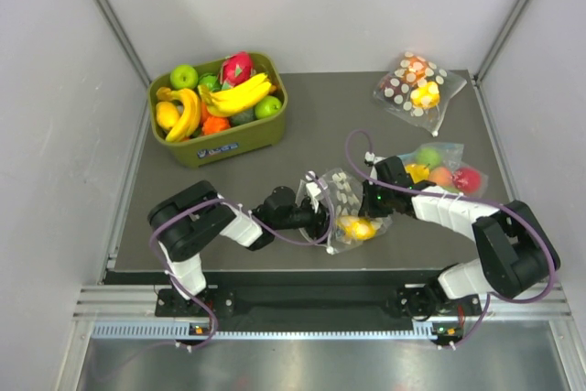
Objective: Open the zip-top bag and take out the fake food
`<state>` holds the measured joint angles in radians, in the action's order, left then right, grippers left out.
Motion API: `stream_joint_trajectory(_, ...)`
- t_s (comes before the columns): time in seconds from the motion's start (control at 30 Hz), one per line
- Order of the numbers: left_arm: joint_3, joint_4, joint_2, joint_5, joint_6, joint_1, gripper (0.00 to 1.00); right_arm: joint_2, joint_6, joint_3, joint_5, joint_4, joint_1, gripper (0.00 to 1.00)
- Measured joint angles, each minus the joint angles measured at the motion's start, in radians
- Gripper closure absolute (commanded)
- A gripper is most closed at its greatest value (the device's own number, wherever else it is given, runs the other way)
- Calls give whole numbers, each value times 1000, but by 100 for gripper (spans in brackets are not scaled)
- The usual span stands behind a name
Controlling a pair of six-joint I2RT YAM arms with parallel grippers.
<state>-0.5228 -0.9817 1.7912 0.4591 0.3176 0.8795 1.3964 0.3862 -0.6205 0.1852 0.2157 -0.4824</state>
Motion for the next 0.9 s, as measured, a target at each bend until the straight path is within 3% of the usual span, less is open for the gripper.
stream_joint_trajectory(0.07,-2,1,6,10,2,1,34,0,1,0,0,0,0,100)
stream_joint_trajectory(0.1,-4,1,8,14,3,2,47,0,1,0,0,0,0,100)
stream_joint_trajectory(0.17,-8,-3,11,23,10,5,62,0,1,0,0,0,0,100)
stream_joint_trajectory(0.2,-11,-6,14,25,11,7,77,-1,1,1,0,0,0,100)
stream_joint_trajectory(0.33,-19,-15,26,38,23,10,98,-2,3,5,0,-5,0,100)
stream_joint_trajectory(0.63,-2,12,-9,25,14,12,100,-6,0,5,-7,2,0,100)
stream_joint_trajectory(0.9,91,168,-271,-40,-29,13,100,-23,-26,-1,-30,23,30,100)
